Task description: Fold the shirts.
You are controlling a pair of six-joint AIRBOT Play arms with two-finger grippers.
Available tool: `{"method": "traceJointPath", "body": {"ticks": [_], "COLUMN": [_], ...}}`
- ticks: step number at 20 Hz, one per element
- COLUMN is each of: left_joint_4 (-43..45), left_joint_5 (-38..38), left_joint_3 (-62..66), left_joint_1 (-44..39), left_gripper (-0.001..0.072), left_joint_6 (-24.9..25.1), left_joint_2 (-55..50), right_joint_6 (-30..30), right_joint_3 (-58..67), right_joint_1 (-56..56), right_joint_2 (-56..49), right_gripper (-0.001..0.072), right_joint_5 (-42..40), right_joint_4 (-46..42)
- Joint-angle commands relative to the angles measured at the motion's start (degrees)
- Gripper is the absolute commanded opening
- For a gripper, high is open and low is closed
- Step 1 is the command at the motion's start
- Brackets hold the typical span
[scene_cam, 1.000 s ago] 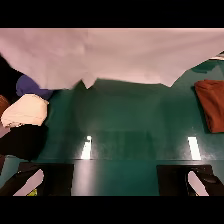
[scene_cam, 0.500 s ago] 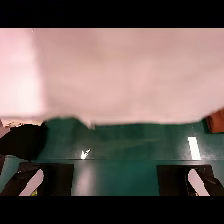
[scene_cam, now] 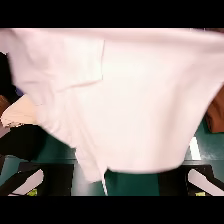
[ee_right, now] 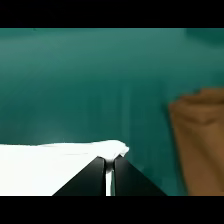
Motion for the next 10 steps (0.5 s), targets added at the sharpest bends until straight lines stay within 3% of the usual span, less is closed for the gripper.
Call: {"method": "traceJointPath", "body": {"ticks": [1, 4, 7, 10], "left_joint_4": [0.3, 0.5, 0.9, 0.9], "left_joint_5": [1.6, 12.9, 25.2, 27.1], "left_joint_3": [-9.4, -9.1, -6.3, 0.8], "left_joint_1": [-1.8, -6.7, -9.8, -10.0], "left_gripper": [0.0024, 0.0024, 0.0024, 0.0024], "left_joint_6": [4.0, 9.7, 11.5, 11.5], "left_joint_2": [-10.1, -19.1, -27.3, -34.5], "right_joint_6": [0.2, 2.2, 2.3, 2.3], "right_joint_3": [-5.0, -5.0, -5.0, -5.0], "right_joint_1": [4.9, 8.2, 9.5, 9.6], "right_joint_2": [-9.4, -17.3, -23.4, -27.5], "right_gripper": [0.0018, 0.0018, 0.0018, 0.0019], "right_joint_5": [0.3, -5.2, -15.0, -23.3], "right_joint_4": [0.4, -4.0, -3.9, -3.0]}}
